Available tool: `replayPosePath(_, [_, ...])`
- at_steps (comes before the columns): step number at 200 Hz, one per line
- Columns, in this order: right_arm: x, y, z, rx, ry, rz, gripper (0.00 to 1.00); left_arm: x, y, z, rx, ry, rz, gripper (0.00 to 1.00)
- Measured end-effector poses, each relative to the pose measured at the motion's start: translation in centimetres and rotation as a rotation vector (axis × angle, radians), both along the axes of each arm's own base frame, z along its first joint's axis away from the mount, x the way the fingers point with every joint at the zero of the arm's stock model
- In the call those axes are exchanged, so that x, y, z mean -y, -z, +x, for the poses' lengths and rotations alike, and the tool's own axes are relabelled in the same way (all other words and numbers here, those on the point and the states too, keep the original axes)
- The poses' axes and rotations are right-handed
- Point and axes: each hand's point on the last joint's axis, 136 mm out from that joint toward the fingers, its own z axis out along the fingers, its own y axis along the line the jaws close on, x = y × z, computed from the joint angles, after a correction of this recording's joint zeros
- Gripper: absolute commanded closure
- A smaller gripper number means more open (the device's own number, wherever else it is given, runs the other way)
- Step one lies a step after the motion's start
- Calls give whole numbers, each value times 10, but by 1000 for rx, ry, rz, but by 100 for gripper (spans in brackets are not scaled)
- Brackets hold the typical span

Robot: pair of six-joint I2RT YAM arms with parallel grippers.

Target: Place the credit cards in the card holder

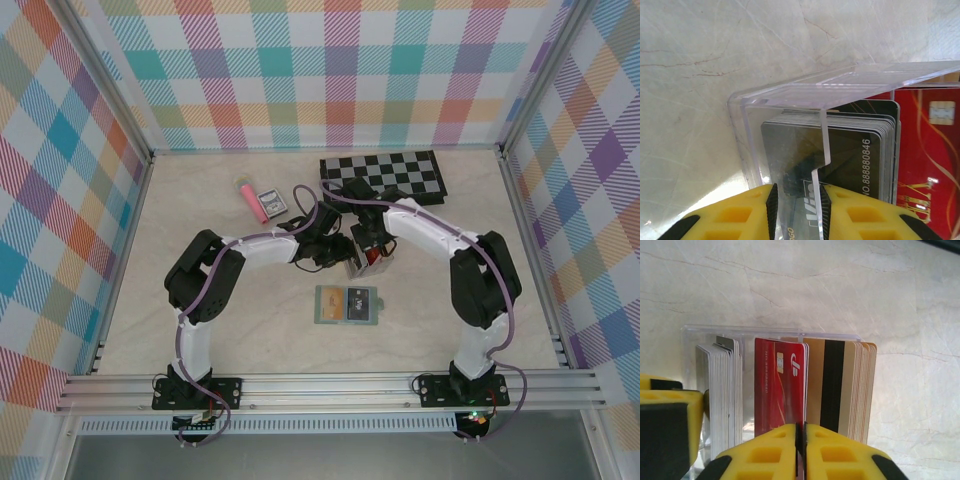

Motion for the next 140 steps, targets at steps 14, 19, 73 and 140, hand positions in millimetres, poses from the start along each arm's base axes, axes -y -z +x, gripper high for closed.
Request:
replayPosePath(14, [-3,-5,-2,0,5,30,94,0,0,0,0,0,0,71])
replayPosePath(19, [-4,-7,-3,-1,5,41,94,0,0,0,0,0,0,71])
replayPosePath(73, [-16,-20,-13,-26,37,169,100,-2,-1,-2,5,0,-2,66])
replayPosePath(140, [-2,-74,-36,35,166,500,100,-15,-44,-18,39,-15,-42,44])
